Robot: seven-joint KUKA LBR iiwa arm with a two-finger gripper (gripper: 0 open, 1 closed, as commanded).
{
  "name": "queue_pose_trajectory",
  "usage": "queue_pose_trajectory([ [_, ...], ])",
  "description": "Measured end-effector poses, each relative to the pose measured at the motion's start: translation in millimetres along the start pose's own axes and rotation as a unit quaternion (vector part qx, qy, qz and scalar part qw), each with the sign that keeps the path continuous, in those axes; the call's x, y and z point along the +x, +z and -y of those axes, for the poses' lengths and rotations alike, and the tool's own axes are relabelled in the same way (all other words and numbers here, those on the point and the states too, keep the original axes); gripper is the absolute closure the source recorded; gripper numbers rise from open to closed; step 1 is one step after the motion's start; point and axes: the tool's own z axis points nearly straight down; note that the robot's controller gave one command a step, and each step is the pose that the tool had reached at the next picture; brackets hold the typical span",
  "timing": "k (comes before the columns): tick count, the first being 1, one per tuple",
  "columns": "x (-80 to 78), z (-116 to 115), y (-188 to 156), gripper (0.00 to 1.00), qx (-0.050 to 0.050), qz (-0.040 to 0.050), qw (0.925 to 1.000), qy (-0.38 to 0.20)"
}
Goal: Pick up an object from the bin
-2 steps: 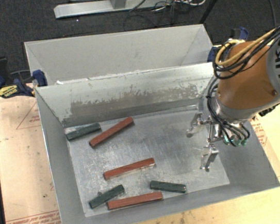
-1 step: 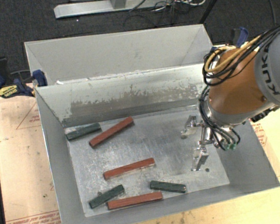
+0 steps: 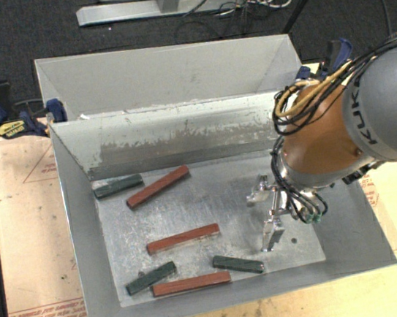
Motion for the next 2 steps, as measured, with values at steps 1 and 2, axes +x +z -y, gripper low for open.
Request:
queue_pose_trajectory([
  [1, -16.0, -68.4, 26.6, 1.0, 0.001, 0.0091, 0.9992, -0.038],
  [2, -14.7, -69.3, 28.9, 0.0, 0.0, 0.0083, 0.9992, -0.038],
])
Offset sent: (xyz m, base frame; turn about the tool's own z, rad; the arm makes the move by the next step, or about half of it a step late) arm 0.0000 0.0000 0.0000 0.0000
